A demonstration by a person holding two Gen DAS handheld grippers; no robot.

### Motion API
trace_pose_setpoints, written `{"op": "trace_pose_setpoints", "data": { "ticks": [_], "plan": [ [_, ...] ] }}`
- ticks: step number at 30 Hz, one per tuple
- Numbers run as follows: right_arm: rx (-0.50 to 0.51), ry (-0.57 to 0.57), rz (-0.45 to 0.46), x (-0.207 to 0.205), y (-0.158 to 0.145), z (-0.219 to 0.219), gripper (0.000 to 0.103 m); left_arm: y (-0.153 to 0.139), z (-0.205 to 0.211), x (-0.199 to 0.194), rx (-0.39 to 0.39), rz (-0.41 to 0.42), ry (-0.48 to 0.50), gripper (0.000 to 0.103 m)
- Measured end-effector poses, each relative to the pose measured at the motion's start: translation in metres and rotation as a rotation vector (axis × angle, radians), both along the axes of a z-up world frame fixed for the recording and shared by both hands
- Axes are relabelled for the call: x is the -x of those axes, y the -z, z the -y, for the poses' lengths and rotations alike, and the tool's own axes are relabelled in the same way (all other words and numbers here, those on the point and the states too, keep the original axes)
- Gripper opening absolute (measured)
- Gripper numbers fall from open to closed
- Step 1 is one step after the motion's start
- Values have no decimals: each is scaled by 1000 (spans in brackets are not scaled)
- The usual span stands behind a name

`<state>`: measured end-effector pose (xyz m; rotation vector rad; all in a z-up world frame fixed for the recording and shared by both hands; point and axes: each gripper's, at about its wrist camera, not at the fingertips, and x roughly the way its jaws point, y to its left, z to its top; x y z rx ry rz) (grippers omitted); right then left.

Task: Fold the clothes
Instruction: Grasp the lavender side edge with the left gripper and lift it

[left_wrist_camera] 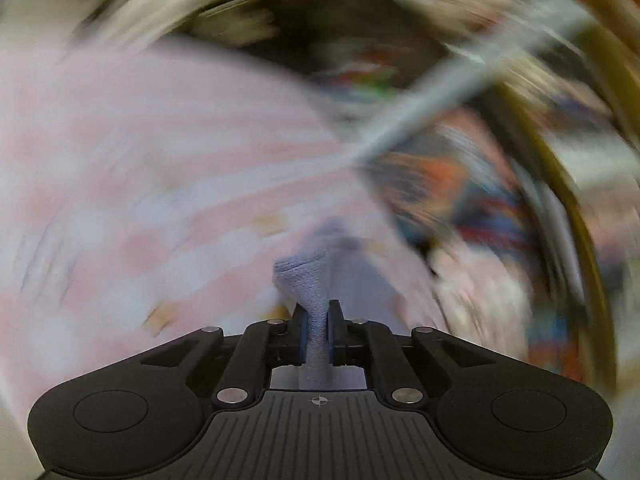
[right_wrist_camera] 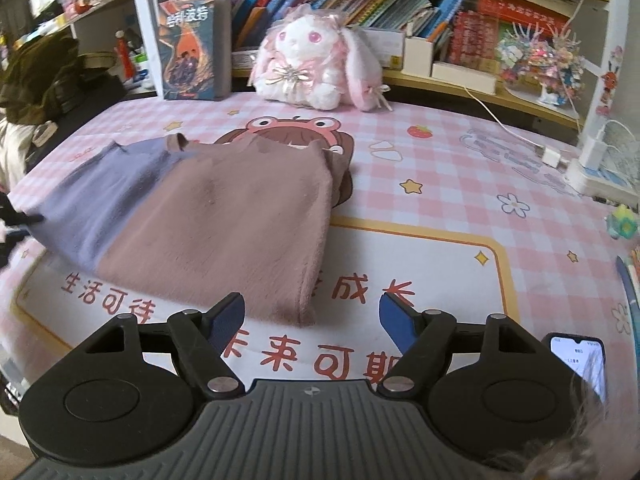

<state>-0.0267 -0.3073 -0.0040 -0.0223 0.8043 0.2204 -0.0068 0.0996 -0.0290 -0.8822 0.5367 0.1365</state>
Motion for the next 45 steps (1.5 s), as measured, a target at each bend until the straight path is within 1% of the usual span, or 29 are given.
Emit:
{"op": "trace_pose_setpoints", "data": {
  "ticks": [1,2,3,5,7,8,10,12,13,15,17,19,20,21,22,24,25,27,31,33,35,37,40,45],
  "plan": [
    [1,9,-2,-1,0,-1,73,-12,8,-1,-87,35,60,10],
    [3,14,-3,-1,0,-2,73,-13,7,-3,-93,30,76,11],
    [4,15,-4,-2,0,-5,73,-10,3,-5,-70,18,73,13],
    [7,15,-7,-4,0,-9,73,1,-10,-8,11,-21,41,17],
    [11,11,-9,-4,0,-13,73,13,-21,-10,91,-62,12,26],
    [12,9,-9,-5,1,-15,73,18,-25,-10,121,-71,6,29],
    [16,11,-11,-5,1,-19,73,29,-30,-13,178,-86,11,39],
    [20,16,-13,-6,0,-21,72,38,-30,-16,235,-97,20,45],
    [22,18,-13,-7,0,-22,73,43,-30,-18,265,-103,24,47],
    [27,22,-12,-7,0,-25,72,46,-28,-22,288,-98,28,48],
    [32,29,-9,-6,-1,-26,72,50,-27,-26,309,-92,31,48],
    [37,40,-6,-6,-2,-26,72,51,-26,-30,320,-91,33,42],
    [40,47,-5,-6,-2,-26,73,51,-25,-34,316,-112,31,37],
    [41,53,-6,-6,-2,-26,73,52,-25,-37,312,-136,30,20],
    [43,58,-7,-6,-2,-26,72,52,-26,-39,317,-156,28,14],
    [46,69,-9,-7,-2,-27,72,49,-27,-41,300,-154,44,12],
    [47,70,-11,-7,-2,-28,72,47,-27,-41,291,-153,52,11],
    [48,67,-15,-7,-1,-32,72,35,-25,-42,208,-124,96,11],
    [45,65,-17,-9,0,-40,72,29,-36,-41,172,-101,103,11],
    [43,86,-7,-14,1,-42,67,31,-45,-38,175,-101,98,11],
    [32,118,-3,-22,1,-43,53,33,-53,-35,180,-101,93,11],
    [1,140,-9,-29,1,-42,49,36,-61,-31,193,-96,93,12],
    [-15,132,-21,-35,1,-48,47,44,-70,-30,232,-95,101,13],
    [-12,105,-34,-39,1,-59,47,52,-73,-32,258,-99,101,15]
  ]
}}
